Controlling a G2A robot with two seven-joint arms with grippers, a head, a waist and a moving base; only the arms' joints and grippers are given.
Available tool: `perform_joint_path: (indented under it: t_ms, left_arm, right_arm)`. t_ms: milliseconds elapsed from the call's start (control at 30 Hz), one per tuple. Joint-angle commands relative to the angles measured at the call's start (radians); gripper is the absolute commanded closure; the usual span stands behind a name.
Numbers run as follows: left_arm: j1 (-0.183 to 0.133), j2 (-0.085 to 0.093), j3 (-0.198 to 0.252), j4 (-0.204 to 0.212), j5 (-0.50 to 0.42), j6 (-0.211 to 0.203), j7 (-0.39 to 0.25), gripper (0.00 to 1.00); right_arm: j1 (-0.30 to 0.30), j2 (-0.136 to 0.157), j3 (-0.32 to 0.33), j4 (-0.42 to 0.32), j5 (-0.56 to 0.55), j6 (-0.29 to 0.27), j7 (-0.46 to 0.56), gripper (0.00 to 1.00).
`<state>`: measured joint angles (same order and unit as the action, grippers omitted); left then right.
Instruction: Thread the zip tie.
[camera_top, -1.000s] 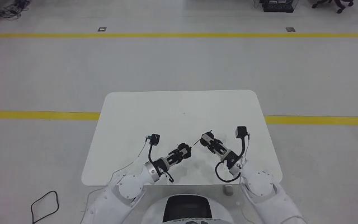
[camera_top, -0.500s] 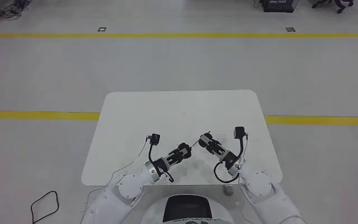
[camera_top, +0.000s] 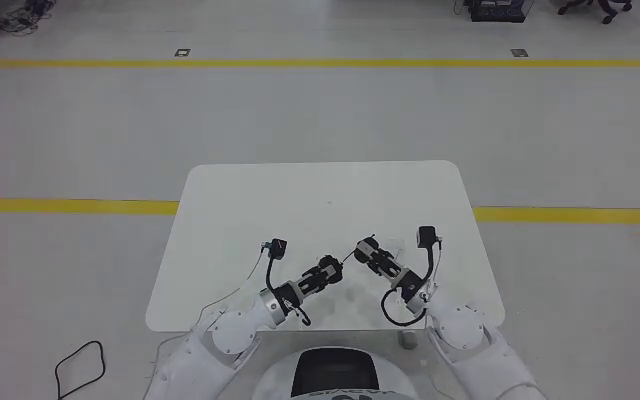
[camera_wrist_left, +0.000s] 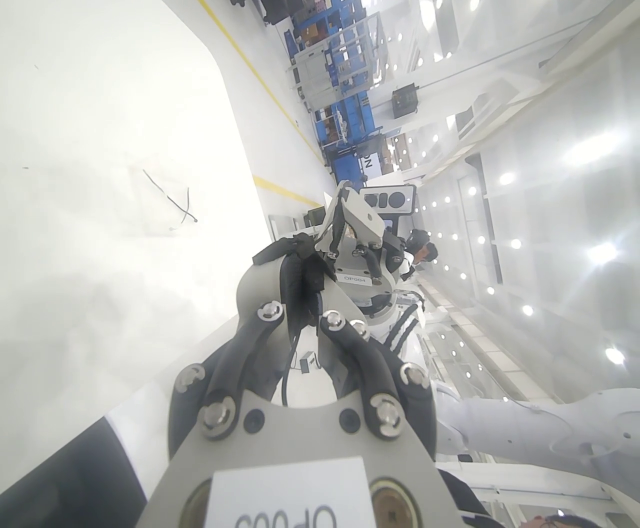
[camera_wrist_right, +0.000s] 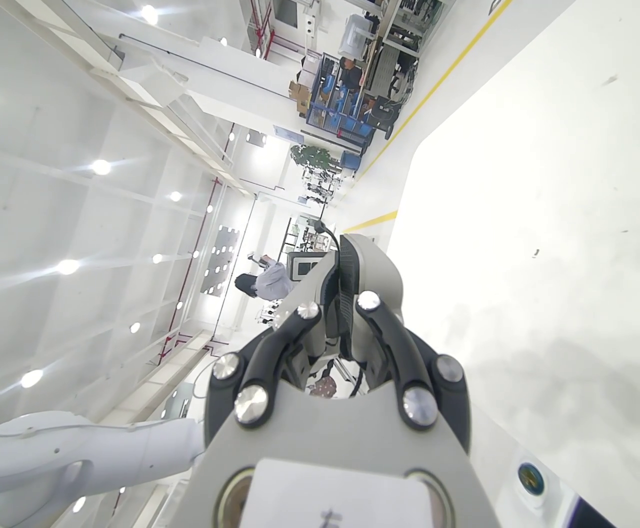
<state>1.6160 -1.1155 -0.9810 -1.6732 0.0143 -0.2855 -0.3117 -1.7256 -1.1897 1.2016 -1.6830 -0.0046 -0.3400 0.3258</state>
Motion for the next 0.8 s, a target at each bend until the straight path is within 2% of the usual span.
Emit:
perform_joint_path:
  t_ms: [0, 767]
  left_arm:
    - [-0.001, 0.0, 0.0, 0.003, -0.001, 0.0, 0.001, 1.0]
    - [-0.005, 0.007, 0.01, -0.001, -0.004, -0.004, 0.007, 1.0]
  right_arm:
    - [0.0, 0.0, 0.0, -0.003, 0.003, 0.0, -0.002, 1.0]
    - [0.001, 0.002, -0.004, -0.001, 0.001, 0.0, 0.0, 1.0]
